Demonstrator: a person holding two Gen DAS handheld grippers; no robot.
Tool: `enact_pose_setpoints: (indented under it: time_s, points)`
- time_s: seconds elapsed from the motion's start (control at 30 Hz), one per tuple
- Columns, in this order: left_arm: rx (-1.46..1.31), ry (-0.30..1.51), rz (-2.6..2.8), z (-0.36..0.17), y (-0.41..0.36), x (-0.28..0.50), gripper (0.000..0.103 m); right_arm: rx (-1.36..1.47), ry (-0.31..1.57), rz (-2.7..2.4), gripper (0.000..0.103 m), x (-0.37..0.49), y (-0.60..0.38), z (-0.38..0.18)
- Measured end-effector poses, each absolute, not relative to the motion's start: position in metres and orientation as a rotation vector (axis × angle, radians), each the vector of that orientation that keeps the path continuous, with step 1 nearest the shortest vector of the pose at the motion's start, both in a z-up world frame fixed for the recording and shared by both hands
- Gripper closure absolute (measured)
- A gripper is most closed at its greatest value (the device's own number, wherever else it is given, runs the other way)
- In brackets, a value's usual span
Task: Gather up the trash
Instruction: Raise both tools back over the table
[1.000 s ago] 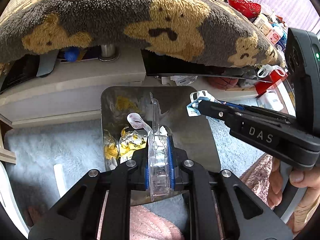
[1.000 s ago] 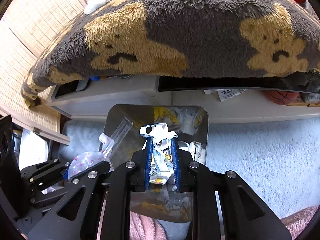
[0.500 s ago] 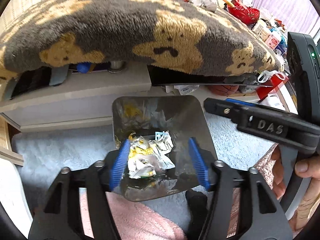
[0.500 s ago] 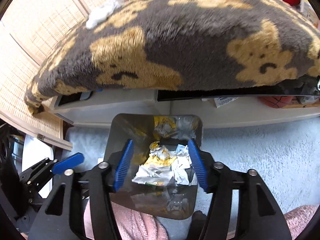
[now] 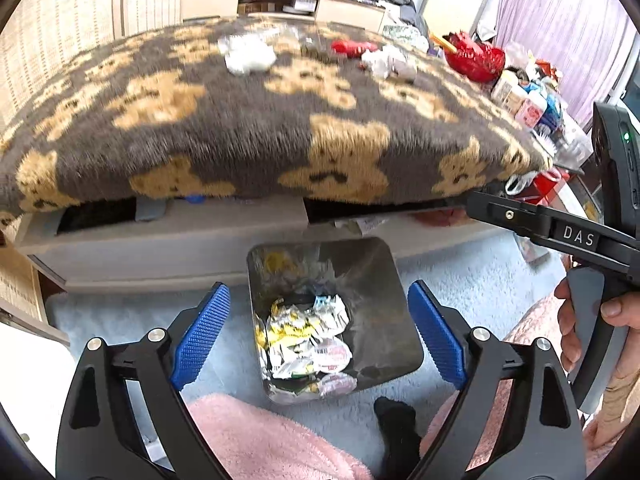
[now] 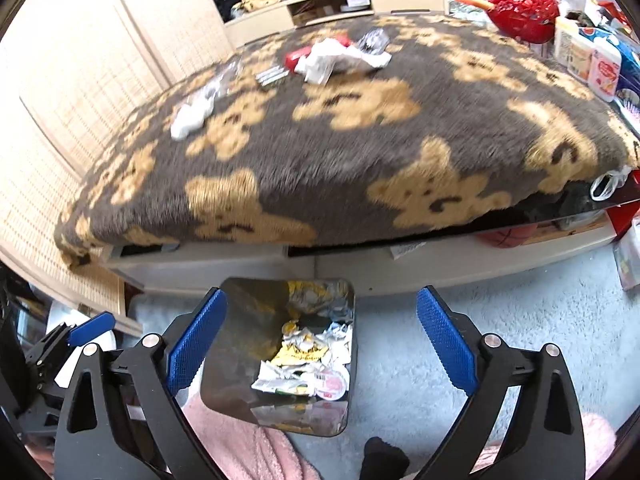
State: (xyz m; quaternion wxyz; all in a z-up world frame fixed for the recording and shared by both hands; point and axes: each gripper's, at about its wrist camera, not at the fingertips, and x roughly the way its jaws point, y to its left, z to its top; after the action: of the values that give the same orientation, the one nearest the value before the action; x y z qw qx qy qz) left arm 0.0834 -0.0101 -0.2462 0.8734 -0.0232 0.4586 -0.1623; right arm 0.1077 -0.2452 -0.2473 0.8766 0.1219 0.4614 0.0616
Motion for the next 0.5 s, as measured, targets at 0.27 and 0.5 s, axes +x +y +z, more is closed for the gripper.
enact_pose_setpoints:
  time_s: [0.27, 0.5]
  points:
    - [-0.052, 0.896, -0.323, -0.217, -0.001, 0.106, 0.017, 0.287, 0.903, 0.122, 0.007, 0.127, -0.261, -0.220]
    - [-0.069, 0.862, -0.277, -0.203, 0.014, 0.151, 0.017, 0.303, 0.863, 0.108, 0.007, 0.168, -0.271, -0.204]
